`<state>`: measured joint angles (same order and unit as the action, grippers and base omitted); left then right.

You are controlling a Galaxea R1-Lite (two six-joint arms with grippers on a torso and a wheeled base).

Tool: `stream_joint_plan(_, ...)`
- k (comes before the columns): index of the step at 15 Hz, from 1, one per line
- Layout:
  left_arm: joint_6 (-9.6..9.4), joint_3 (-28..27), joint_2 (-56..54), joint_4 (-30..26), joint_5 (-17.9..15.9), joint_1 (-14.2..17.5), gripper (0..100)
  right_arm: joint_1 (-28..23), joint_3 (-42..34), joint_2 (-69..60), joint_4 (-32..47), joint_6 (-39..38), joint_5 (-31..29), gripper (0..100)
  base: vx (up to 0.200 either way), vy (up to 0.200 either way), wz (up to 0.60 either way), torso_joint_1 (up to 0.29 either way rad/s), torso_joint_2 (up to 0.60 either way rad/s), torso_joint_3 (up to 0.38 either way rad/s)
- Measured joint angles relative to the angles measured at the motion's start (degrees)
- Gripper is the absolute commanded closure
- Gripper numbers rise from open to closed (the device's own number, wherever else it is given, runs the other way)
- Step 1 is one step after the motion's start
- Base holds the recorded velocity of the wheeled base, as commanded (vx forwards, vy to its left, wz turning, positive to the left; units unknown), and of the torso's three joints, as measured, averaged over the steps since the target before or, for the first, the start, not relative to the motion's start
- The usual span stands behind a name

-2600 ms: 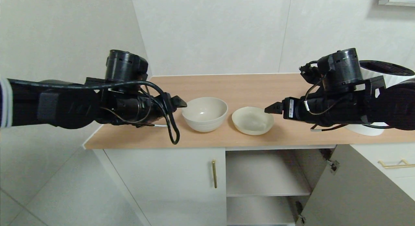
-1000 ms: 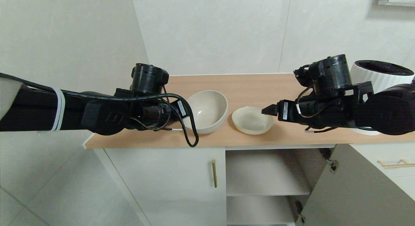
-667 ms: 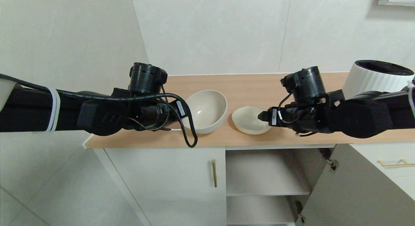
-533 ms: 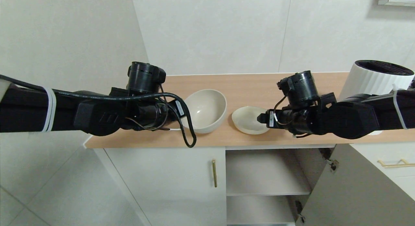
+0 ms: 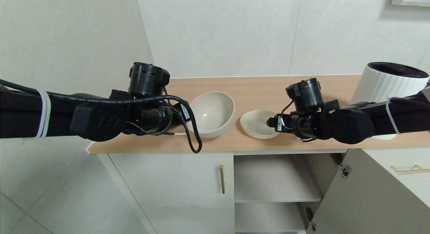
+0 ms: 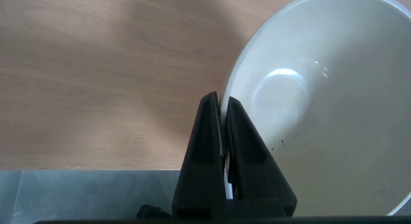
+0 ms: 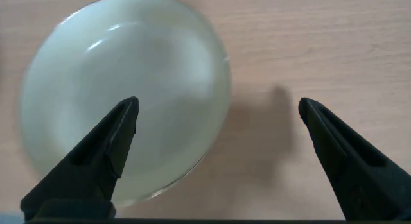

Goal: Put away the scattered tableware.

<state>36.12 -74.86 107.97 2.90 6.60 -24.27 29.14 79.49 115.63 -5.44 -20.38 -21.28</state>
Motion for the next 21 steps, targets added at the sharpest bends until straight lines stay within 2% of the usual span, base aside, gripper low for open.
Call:
stream_joint_plan(3,0.04,0.2,0.0,0.1,0.0,-0.3,100,-1.0,0.4,1.0,-1.0,0.0,0.1,0,0.0,0.0,0.0,0.0,0.0,0.0)
stream_joint_plan(4,0.04,0.2,0.0,0.1,0.0,-0.3,100,-1.1,0.4,1.2,-1.0,0.0,0.1,100,0.0,0.0,0.0,0.0,0.0,0.0)
stream_joint_plan(16,0.09,1.2,-0.1,0.2,0.0,-0.6,100,-1.2,-0.5,0.4,-0.4,-0.1,0.5,100,0.0,0.0,0.0,0.0,0.0,0.0)
stream_joint_plan(21,-0.22,8.8,-6.3,0.4,-0.4,-0.9,100,-1.5,-9.2,-11.5,0.0,0.0,9.3,100,0.0,0.0,0.0,0.0,0.0,0.0)
